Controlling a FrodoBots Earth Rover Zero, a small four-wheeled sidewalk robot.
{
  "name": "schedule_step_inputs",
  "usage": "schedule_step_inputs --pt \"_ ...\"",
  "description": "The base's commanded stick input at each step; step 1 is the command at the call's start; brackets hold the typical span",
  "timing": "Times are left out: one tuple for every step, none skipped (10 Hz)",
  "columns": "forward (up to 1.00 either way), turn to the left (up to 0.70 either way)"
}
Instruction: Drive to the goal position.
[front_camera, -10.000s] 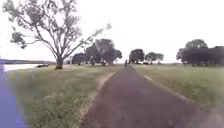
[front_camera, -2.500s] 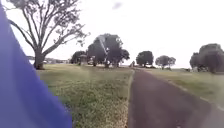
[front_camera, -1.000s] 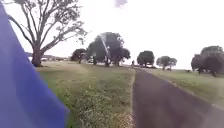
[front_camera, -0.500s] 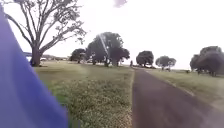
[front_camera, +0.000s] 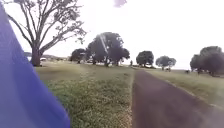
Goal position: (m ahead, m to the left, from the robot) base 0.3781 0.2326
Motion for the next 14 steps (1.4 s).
schedule_step_inputs --pt "0.0 -0.7" --pt "0.0 -0.7" --pt "0.0 -0.7" --pt "0.0 -0.7" --pt "0.0 -0.7" --pt "0.09 -0.62" --pt "0.21 -0.53" --pt "0.32 -0.44" --pt "0.44 -0.35" --pt "0.55 -0.26" --pt "0.67 -0.17" --pt "0.7 -0.14" --pt "0.7 -0.14" --pt "0.7 -0.14"
